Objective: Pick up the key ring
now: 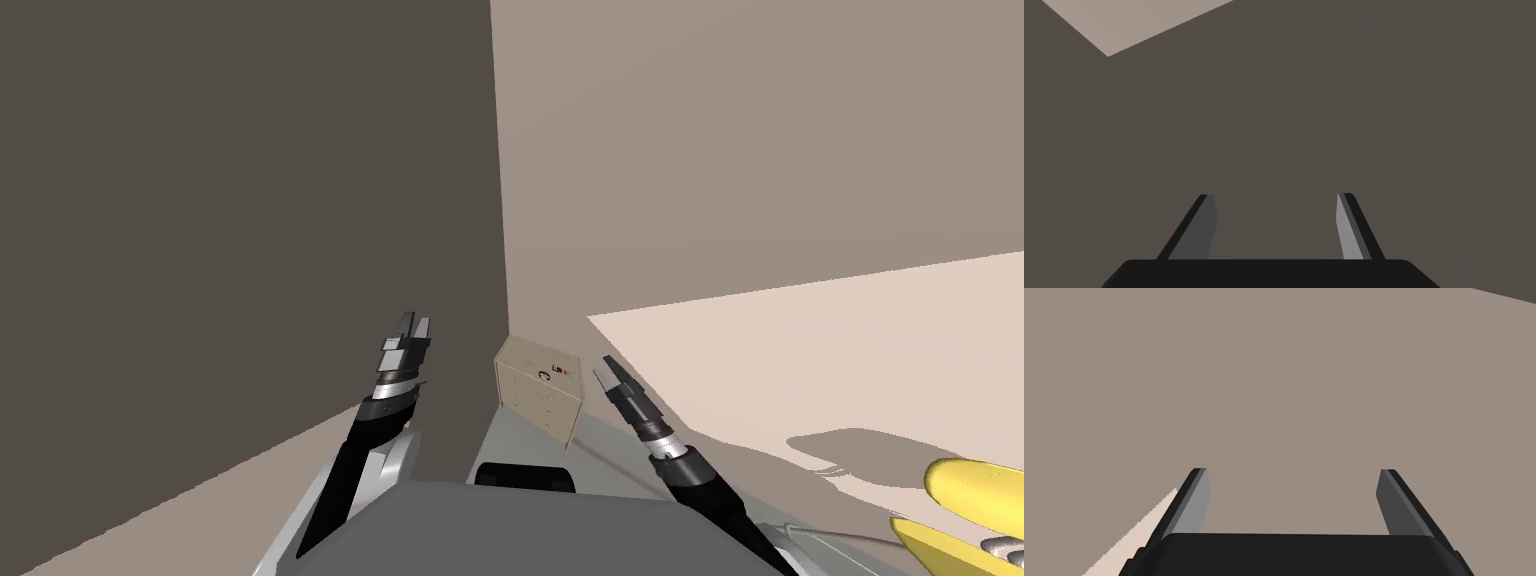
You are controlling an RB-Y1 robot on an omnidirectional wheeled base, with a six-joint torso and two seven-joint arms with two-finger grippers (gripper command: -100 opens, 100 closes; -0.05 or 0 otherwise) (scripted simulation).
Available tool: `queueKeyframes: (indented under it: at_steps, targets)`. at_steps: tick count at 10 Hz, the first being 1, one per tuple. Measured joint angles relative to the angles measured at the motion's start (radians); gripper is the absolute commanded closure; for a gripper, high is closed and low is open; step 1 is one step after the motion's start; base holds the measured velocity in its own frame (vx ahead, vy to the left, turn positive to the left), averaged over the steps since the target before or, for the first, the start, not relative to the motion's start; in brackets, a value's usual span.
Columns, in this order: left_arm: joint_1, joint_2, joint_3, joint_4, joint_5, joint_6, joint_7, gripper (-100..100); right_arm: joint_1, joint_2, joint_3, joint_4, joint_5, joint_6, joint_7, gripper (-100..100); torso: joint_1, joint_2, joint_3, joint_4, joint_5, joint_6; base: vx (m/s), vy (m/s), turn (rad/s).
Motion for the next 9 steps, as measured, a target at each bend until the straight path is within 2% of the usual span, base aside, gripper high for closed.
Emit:
queueKeyframes:
  at_steps: [2, 3, 4, 6, 8, 9]
  targets:
    - [0.0, 0.0, 0.0, 0.0, 0.0, 0.0, 0.0, 0, 0.034, -0.047, 0.034, 0.037, 0.034, 0.015, -0.007, -100, 0.0, 0.0, 0.0, 0.0, 0.0, 0.001, 0.004, -0.027, 0.126]
    - [0.0, 0.0, 0.0, 0.0, 0.0, 0.0, 0.0, 0, 0.026, -0.058, 0.034, 0.056, 0.035, 0.017, -0.011, -100, 0.002, 0.0, 0.0, 0.0, 0.0, 0.001, 0.005, -0.009, 0.397]
    - [0.0, 0.0, 0.0, 0.0, 0.0, 0.0, 0.0, 0, 0.037, -0.084, 0.046, 0.076, 0.049, 0.022, -0.016, -100, 0.002, 0.0, 0.0, 0.0, 0.0, 0.0, 0.003, -0.029, 0.152]
    - [0.0, 0.0, 0.0, 0.0, 0.0, 0.0, 0.0, 0, 0.023, -0.123, 0.071, 0.128, 0.073, 0.043, -0.028, -100, 0.001, -0.001, -0.001, 0.0, 0.0, 0.0, 0.011, -0.028, 0.232]
    - [0.0, 0.0, 0.0, 0.0, 0.0, 0.0, 0.0, 0, 0.031, -0.173, 0.09, 0.167, 0.095, 0.061, -0.045, -100, 0.001, -0.001, -0.001, 0.0, 0.0, 0.0, 0.013, -0.029, 0.275]
    - [0.0, 0.0, 0.0, 0.0, 0.0, 0.0, 0.0, 0, 0.048, -0.186, 0.096, 0.185, 0.104, 0.057, -0.047, -100, 0.001, -0.001, -0.001, 0.0, 0.0, 0.002, 0.014, -0.027, 0.277]
